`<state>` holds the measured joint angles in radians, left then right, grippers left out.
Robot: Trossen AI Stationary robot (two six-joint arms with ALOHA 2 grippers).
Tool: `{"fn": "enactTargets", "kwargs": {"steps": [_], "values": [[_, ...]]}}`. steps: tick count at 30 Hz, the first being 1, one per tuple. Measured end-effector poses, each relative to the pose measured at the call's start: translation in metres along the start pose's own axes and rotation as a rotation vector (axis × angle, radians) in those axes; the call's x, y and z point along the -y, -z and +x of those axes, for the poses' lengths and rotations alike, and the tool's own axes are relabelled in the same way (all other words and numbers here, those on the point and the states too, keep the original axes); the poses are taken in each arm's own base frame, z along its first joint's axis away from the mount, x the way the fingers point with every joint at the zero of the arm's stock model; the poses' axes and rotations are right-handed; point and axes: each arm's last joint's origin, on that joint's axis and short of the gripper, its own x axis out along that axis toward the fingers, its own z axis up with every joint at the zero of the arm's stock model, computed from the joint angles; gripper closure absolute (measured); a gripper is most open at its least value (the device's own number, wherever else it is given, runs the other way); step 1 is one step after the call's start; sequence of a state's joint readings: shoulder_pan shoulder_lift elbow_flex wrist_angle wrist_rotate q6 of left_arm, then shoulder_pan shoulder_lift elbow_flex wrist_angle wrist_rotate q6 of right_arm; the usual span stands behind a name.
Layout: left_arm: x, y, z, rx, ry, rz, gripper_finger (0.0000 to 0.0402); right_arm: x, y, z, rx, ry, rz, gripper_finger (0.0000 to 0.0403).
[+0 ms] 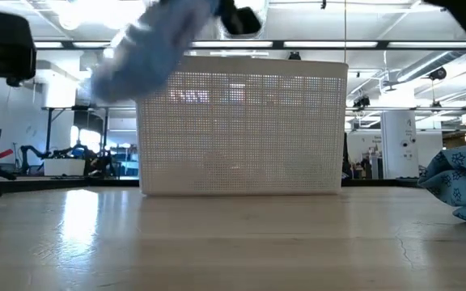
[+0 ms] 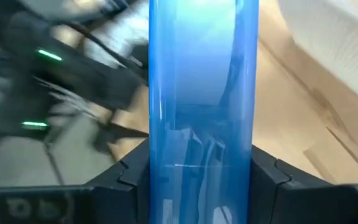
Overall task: Pick & place medical supplies in basket/bin
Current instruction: Put the blue first aid kit into the white bin, then put the mailer bag into the white bin
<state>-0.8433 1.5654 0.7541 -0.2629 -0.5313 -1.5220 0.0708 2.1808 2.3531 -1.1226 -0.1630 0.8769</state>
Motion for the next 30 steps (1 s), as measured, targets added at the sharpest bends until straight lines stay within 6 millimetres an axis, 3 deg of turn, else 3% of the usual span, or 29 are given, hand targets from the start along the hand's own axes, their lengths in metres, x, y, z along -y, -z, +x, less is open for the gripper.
{"fn": "enactTargets", "kwargs": {"steps": [6,9,12,15,23,30], "values": [[0.004,-0.003,-0.002,0.047,-0.002,0.026,0.0052,-0.006,-0.001,-0.104,0.327,-0.051,0.029,0.0233],[0.003,-0.003,-0.002,0.067,-0.011,0.032,0.0052,0.008,-0.009,-0.148,0.533,0.02,0.075,0.023],[0.006,-0.007,-0.006,0.082,-0.016,0.037,0.0052,0.033,-0.023,-0.172,0.591,0.079,0.117,0.0228],[0.007,-0.015,-0.012,0.084,-0.066,0.064,0.0052,0.057,-0.033,-0.173,0.559,0.206,0.106,0.0226],[0.016,-0.039,-0.044,-0.011,-0.327,0.177,0.0052,0.091,-0.048,-0.133,0.369,0.429,0.053,0.016],[0.026,-0.048,-0.078,-0.251,-0.489,0.038,0.0052,0.118,-0.042,-0.097,0.169,0.691,-0.056,0.011]]}}
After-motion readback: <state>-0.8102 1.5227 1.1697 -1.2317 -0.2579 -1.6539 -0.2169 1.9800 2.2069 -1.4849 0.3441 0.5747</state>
